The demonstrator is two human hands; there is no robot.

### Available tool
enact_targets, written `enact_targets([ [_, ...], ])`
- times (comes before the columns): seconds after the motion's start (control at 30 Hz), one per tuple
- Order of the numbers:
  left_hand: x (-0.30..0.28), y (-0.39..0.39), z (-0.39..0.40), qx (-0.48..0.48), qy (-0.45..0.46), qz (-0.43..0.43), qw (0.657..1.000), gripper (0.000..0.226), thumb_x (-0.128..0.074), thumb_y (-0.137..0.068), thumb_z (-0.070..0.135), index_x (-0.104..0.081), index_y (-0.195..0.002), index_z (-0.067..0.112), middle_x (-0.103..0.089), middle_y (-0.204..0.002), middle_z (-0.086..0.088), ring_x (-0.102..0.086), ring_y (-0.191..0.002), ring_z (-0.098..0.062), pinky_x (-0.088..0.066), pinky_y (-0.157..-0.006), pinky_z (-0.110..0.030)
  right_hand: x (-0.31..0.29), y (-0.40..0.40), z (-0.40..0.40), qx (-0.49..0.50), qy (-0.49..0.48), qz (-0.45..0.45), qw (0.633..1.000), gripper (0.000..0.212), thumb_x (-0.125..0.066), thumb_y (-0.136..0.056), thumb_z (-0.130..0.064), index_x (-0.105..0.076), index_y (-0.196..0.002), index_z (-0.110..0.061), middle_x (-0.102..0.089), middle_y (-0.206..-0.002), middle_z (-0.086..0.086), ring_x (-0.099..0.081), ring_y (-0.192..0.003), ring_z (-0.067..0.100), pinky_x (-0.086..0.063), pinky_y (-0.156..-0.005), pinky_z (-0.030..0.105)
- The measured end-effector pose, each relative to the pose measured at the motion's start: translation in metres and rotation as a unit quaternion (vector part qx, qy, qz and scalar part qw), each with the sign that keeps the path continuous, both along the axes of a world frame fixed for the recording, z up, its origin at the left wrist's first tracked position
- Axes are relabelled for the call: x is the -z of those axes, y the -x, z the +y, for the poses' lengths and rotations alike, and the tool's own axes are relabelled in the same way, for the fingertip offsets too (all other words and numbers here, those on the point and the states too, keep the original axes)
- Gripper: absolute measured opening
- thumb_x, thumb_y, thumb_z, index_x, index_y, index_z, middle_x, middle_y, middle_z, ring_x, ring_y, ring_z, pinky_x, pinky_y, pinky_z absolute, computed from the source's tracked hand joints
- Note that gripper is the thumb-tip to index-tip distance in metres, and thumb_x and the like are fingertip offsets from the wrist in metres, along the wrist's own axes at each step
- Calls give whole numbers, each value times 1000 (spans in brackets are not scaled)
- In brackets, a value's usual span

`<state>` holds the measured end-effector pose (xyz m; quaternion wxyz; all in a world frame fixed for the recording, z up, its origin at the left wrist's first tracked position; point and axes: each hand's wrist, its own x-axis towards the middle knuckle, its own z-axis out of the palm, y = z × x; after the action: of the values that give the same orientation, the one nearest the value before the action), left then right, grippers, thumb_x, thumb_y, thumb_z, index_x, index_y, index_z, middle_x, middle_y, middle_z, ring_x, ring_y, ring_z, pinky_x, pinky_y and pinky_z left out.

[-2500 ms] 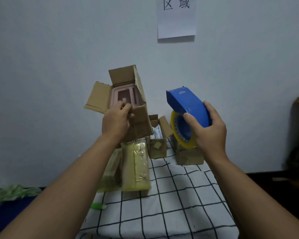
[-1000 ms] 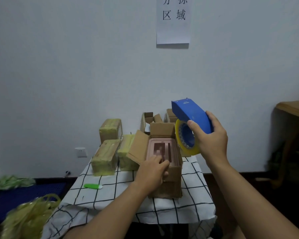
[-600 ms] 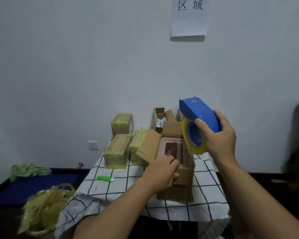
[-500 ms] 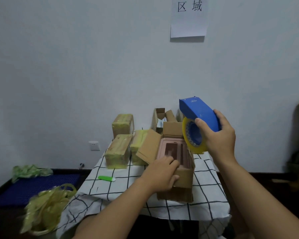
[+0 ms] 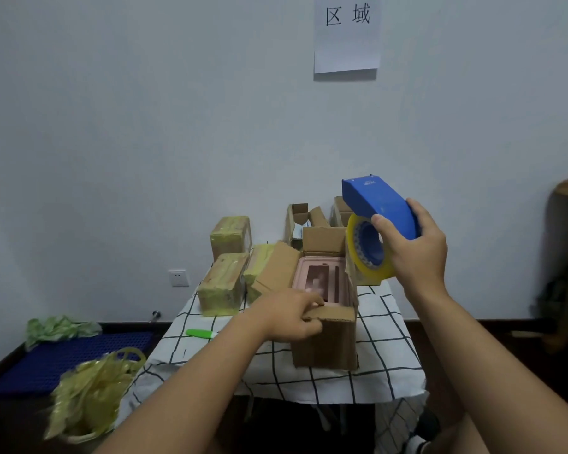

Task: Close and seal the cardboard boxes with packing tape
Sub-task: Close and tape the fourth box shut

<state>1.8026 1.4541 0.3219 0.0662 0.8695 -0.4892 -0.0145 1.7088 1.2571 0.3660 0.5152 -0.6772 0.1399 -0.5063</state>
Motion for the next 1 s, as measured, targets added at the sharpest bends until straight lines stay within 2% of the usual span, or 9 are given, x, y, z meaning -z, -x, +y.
enact_targets([
  [0.17, -7, -15, 4, -43, 61, 69, 995, 39, -57, -90, 45, -57, -127, 33, -63, -122, 7, -60, -104, -10, -51, -91, -32, 0, 1, -8, 9, -3, -8, 1000, 68, -77, -83, -42, -50, -141, -22, -54, -132, -6, -55, -117, 13, -55, -95, 34],
  [0.23, -7, -19, 4, -34, 64, 60, 996, 29, -57, -89, 42, -63, -116, 34, -66, -111, 10, -60, -99, -8, -51, -86, -30, 2, 0, -12, 11, -5, -10, 1000, 67, -77, -83, -43, -50, -141, -22, -55, -132, -6, -55, -117, 14, -55, -95, 34],
  [0.3, -6, -20, 2, -23, 57, 61, 996, 17, -57, -90, 36, -66, -105, 33, -65, -97, 11, -59, -90, -10, -48, -75, -27, 4, -2, -14, 13, -7, -13, 1000, 67, -78, -83, -42, -51, -140, -22, -55, -131, -6, -56, -117, 14, -55, -94, 33],
  [0.33, -7, -20, 1, -23, 58, 64, 996, 17, -57, -92, 35, -65, -106, 33, -64, -96, 10, -58, -89, -12, -46, -72, -26, 4, -3, -14, 14, -8, -17, 1000, 66, -77, -83, -41, -51, -140, -22, -55, -131, -6, -55, -117, 13, -55, -92, 29],
  [0.47, -10, -27, 0, -68, 102, 72, 990, 51, -59, -93, 44, -43, -141, 33, -56, -117, 6, -54, -105, -13, -43, -84, -27, 0, -8, -13, 12, -12, -37, 999, 64, -77, -84, -38, -51, -140, -22, -54, -129, -8, -56, -115, 10, -50, -84, 16],
  [0.6, -9, -38, -6, -103, 141, 83, 981, 64, -56, -90, 54, -29, -145, 36, -55, -122, 4, -55, -109, -16, -47, -86, -33, -5, -14, -15, 9, -5, -45, 999, 63, -77, -84, -39, -51, -139, -23, -55, -128, -8, -57, -115, 11, -53, -88, 20],
  [0.77, 0, -42, -23, -137, 163, 0, 977, 68, -47, -87, 70, -27, -143, 37, -46, -142, 6, -53, -117, -18, -53, -89, -44, -8, -21, -19, 8, -3, -50, 999, 65, -78, -83, -39, -52, -140, -21, -56, -131, -7, -57, -117, 11, -54, -93, 26],
  [0.87, 5, -44, -33, -141, 117, -46, 982, 71, -53, -90, 59, -23, -149, 34, -36, -152, 2, -39, -135, -21, -41, -105, -41, -8, -25, -18, 2, 1, -49, 999, 65, -78, -83, -38, -51, -140, -21, -55, -132, -7, -56, -118, 10, -54, -93, 24],
  [1.0, 10, -49, -42, -128, 90, -31, 987, 81, -62, -85, 50, -19, -152, 35, -25, -157, -1, -23, -143, -24, -25, -115, -42, -8, -29, -19, -4, 10, -42, 999, 65, -78, -84, -37, -51, -141, -21, -55, -133, -7, -56, -119, 11, -54, -93, 23],
])
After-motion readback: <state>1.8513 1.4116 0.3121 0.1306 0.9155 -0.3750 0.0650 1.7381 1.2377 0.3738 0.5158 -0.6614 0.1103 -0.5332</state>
